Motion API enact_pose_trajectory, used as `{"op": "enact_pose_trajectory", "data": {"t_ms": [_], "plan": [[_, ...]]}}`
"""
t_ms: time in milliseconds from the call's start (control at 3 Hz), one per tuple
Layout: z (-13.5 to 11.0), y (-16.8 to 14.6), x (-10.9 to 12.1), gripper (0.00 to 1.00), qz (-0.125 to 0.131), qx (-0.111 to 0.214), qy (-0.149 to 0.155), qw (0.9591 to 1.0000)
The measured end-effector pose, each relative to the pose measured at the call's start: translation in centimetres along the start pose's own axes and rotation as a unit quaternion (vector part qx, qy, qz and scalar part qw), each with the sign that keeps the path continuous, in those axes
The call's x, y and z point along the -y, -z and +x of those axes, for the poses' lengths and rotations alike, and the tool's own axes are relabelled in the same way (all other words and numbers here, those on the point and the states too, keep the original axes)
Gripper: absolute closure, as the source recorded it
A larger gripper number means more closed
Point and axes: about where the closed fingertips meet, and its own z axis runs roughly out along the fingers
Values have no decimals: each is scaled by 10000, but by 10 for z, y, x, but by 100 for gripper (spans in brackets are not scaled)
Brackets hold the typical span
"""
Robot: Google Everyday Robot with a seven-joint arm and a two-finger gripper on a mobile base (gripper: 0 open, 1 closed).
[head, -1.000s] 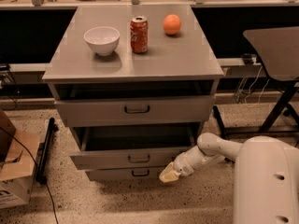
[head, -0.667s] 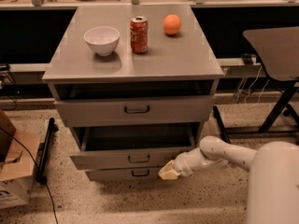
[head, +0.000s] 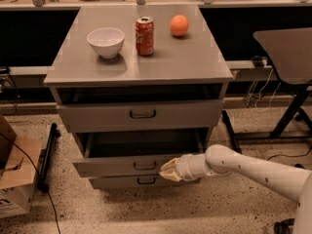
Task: Close middle drawer
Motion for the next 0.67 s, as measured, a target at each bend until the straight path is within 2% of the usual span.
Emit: {"op": "enact_pose_trajectory", "data": {"t_ms": [333, 667], "plan": [[-6, -9, 31, 5, 424, -138, 274, 9986], [-6, -9, 24, 0, 424, -138, 274, 9986]]}}
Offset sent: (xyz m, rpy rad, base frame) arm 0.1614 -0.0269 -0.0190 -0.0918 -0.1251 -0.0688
